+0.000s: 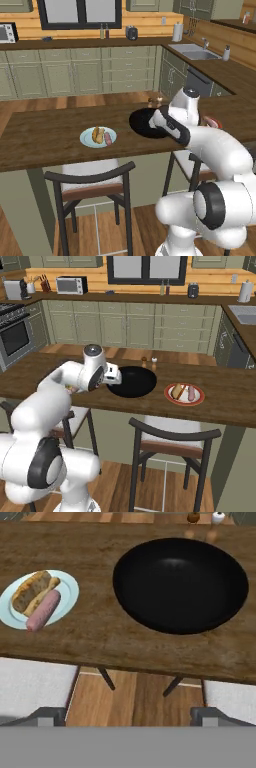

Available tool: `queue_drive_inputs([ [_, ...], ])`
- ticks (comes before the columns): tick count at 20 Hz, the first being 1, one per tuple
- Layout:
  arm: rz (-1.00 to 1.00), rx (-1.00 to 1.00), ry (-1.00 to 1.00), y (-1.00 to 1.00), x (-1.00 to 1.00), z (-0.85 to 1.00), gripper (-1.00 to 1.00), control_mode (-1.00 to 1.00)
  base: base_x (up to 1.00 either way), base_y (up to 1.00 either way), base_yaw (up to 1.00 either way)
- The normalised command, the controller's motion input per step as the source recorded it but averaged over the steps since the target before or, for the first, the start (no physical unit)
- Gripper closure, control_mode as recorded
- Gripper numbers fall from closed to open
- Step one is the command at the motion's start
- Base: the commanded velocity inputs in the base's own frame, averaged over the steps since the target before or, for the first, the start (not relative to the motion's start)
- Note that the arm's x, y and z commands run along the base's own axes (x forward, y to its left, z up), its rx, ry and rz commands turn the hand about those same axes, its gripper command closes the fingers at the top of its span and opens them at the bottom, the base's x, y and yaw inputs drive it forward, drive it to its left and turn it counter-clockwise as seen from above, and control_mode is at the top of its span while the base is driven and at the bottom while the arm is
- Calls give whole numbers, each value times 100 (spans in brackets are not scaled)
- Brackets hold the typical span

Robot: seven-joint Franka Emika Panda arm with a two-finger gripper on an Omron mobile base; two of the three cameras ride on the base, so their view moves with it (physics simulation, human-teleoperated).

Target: Place one bun and one sausage from the bowl on each plate.

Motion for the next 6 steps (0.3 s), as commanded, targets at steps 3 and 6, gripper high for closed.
queue_drive_inputs([
  [3,-18,2,2,-5,-100,82,-100,-100,0,0,0],
  [6,-19,0,1,0,-100,80,-100,-100,0,0,0],
])
